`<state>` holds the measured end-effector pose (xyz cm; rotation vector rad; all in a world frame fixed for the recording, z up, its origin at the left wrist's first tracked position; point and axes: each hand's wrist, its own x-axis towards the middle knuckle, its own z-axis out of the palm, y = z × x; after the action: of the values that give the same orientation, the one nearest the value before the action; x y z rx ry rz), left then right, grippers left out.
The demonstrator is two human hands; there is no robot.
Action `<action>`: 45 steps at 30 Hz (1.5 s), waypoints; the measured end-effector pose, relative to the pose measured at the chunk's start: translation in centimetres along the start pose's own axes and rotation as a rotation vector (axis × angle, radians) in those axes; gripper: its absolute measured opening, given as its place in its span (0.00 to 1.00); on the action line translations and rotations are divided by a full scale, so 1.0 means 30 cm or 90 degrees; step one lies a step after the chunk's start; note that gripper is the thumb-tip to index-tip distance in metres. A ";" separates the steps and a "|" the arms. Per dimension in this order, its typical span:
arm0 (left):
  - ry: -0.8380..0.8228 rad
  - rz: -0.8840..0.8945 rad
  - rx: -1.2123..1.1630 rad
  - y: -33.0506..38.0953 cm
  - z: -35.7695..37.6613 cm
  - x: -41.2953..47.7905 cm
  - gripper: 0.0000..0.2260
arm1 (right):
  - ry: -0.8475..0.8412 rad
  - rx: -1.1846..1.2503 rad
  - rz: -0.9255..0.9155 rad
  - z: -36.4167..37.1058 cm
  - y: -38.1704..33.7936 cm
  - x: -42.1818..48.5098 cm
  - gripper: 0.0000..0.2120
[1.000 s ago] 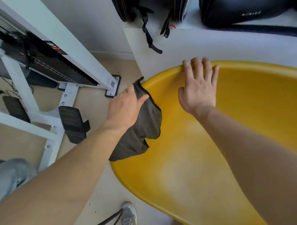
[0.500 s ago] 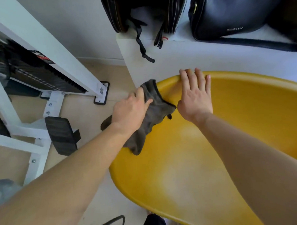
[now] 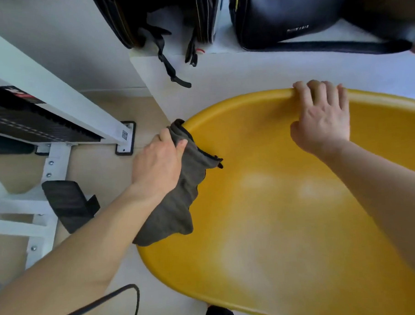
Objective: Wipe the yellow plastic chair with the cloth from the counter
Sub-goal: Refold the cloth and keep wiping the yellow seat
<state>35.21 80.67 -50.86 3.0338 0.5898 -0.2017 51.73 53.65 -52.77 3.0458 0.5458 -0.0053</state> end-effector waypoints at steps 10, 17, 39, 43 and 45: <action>0.047 0.187 0.023 0.376 -0.026 0.298 0.20 | 0.049 0.097 -0.001 0.022 -0.035 0.005 0.32; 0.046 0.311 0.066 0.497 -0.015 0.350 0.22 | 0.018 0.100 0.026 -0.022 0.162 -0.019 0.34; 0.028 0.168 0.059 0.644 -0.039 0.332 0.22 | -0.037 0.108 0.161 -0.024 0.730 -0.192 0.36; 0.030 0.114 0.008 0.766 -0.039 0.316 0.22 | -0.011 0.137 0.188 0.007 0.686 -0.159 0.32; 0.044 0.183 -0.005 0.922 -0.035 0.316 0.22 | -0.001 0.142 0.183 0.019 0.687 -0.160 0.32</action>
<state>54.45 58.62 -50.60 3.0802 0.1521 -0.0834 54.39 32.66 -52.33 3.3105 0.1081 -0.0615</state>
